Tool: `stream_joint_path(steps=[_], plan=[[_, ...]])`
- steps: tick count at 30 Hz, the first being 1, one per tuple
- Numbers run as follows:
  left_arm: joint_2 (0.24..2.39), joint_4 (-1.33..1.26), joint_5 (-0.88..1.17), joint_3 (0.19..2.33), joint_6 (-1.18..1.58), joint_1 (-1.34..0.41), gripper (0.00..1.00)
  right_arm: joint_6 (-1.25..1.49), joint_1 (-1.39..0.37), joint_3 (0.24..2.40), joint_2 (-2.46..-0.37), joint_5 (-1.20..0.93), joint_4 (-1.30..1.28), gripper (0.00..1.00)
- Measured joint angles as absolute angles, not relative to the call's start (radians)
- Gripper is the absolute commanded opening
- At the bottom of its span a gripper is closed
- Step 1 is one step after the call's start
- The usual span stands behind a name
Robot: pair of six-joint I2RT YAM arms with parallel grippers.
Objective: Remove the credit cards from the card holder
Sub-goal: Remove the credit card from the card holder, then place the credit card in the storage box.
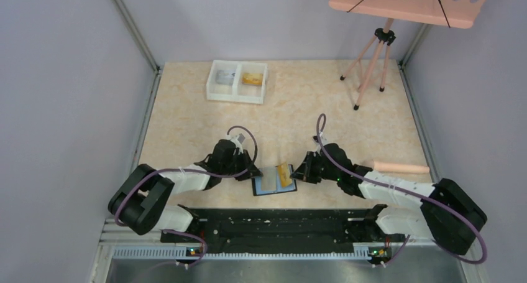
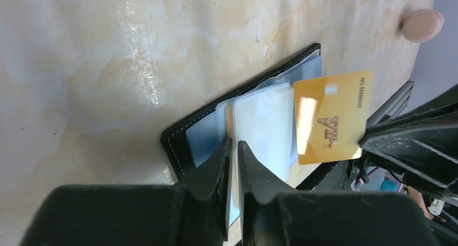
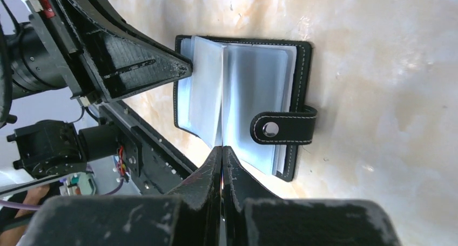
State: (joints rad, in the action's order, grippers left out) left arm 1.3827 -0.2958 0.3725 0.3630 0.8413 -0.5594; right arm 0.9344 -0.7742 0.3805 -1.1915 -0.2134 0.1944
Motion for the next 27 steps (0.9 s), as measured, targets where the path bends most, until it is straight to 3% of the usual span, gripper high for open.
stream_joint_path(steps=[9, 17, 27], plan=[[1.275, -0.065, 0.358, 0.471, 0.774, -0.566, 0.49, 0.809, -0.724, 0.393, -0.966, -0.246, 0.005, 0.0], [1.193, 0.038, 0.443, 0.572, 0.705, -0.566, 0.55, 0.696, -0.717, 0.461, -0.915, -0.372, -0.064, 0.0], [1.109, 0.02, 0.638, 0.572, 0.68, -0.566, 0.54, 0.661, -0.717, 0.466, -0.91, -0.52, -0.052, 0.0]])
